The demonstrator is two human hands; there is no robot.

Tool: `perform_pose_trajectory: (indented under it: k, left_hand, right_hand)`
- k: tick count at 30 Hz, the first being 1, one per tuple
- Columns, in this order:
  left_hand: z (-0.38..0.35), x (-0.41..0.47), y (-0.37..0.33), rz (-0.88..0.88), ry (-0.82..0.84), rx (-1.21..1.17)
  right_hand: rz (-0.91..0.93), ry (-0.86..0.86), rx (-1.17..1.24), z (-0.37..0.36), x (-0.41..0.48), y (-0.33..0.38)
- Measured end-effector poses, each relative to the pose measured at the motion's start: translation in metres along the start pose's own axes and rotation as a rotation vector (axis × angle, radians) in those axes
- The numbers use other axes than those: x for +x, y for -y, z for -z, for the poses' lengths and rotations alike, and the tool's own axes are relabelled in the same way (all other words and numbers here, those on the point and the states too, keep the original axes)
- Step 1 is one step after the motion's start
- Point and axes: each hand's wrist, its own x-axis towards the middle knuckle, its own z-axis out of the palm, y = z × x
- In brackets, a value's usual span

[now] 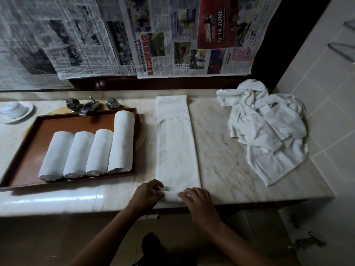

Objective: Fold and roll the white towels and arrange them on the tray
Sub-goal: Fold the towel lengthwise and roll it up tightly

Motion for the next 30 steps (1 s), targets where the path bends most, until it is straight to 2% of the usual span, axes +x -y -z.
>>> perform_pose_trajectory:
  k: [2, 5, 9, 14, 20, 22, 27, 28, 30]
  left_hand:
    - [-0.001, -0.005, -0.001, -0.069, -0.044, 0.091]
    - [-0.014, -0.015, -0.002, -0.308, -0.188, 0.361]
    - [-0.045, -0.028, -0.005, -0.531, -0.192, 0.544]
    - [-0.046, -0.015, 0.000, -0.456, -0.150, 0.527]
    - [-0.025, 0.016, -0.019, -0.326, 0.012, 0.547]
    - [-0.019, 0.026, -0.023, -0.266, 0.084, 0.547]
    - [-0.012, 0.034, -0.021, -0.103, 0.053, 0.169]
    - [-0.011, 0.033, -0.019, -0.119, 0.027, 0.143]
    - [-0.013, 0.032, -0.008, -0.322, -0.099, 0.278]
  right_hand:
    - [-0.029, 0.101, 0.035, 0.006, 0.006, -0.003]
    - [-0.066, 0.215, 0.061, 0.013, 0.015, -0.005]
    - [-0.102, 0.265, 0.114, 0.019, 0.025, -0.008]
    - [-0.118, 0.316, 0.185, 0.023, 0.036, -0.014]
    - [-0.082, 0.073, 0.099, 0.019, 0.020, 0.005]
    - [-0.080, 0.052, 0.064, 0.014, 0.011, 0.013]
    - [-0.106, 0.191, -0.089, 0.003, 0.010, 0.004]
    - [-0.105, 0.203, -0.105, 0.001, 0.012, 0.003]
    - [-0.100, 0.214, -0.110, -0.002, 0.017, 0.001]
